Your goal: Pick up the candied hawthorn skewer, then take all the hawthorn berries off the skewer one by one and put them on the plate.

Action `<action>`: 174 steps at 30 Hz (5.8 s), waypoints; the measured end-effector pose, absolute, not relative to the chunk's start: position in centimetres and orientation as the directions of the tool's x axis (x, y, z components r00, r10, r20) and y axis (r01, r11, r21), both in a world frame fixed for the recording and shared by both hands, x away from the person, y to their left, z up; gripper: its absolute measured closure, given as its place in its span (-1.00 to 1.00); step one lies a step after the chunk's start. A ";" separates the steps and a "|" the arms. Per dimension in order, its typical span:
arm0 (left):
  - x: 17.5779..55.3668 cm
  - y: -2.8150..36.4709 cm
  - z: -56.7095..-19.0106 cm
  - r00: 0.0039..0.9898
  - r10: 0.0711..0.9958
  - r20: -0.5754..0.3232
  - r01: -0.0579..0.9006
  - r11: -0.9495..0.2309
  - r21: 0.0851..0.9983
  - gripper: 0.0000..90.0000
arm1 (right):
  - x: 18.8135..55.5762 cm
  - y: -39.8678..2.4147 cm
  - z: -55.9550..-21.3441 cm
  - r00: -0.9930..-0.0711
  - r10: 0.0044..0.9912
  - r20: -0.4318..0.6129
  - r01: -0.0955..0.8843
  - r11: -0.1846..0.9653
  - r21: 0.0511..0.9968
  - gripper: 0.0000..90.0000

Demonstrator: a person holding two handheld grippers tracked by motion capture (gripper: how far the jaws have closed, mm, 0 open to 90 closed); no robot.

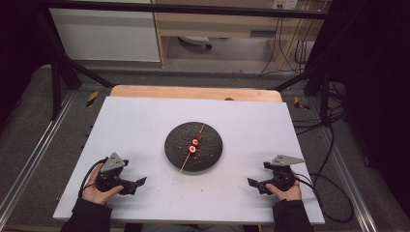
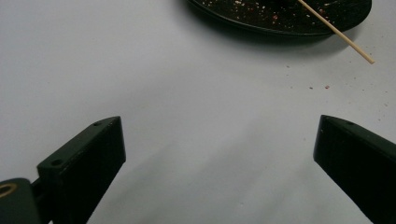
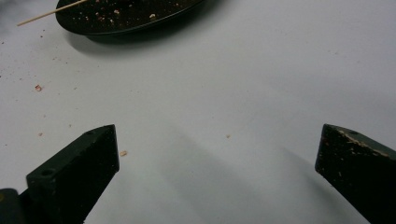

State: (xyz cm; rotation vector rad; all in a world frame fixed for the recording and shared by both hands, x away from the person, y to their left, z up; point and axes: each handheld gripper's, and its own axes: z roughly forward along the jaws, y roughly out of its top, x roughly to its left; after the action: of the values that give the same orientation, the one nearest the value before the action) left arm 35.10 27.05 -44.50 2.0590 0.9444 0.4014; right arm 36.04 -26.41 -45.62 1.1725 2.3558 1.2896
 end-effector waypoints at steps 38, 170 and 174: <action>35.6 23.0 -42.8 0.685 0.727 -0.049 0.489 -0.409 0.771 -0.95 | 36.0 -26.5 -45.5 -0.665 0.726 0.175 0.535 0.299 0.790 -0.99; 34.5 18.6 -42.4 0.641 0.761 -0.101 0.489 -0.303 0.818 0.96 | 36.0 -22.9 -43.9 -0.677 0.700 0.226 0.529 0.251 0.810 -0.99; 34.2 18.7 -42.6 0.645 0.758 -0.101 0.482 -0.301 0.823 0.96 | 36.0 -21.8 -43.6 -0.677 0.701 0.223 0.529 0.254 0.810 -0.99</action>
State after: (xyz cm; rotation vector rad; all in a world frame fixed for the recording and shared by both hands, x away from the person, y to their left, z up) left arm 34.19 18.69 -42.56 1.9634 0.9715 0.3854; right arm 36.04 -21.75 -43.61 1.1620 2.3360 1.3935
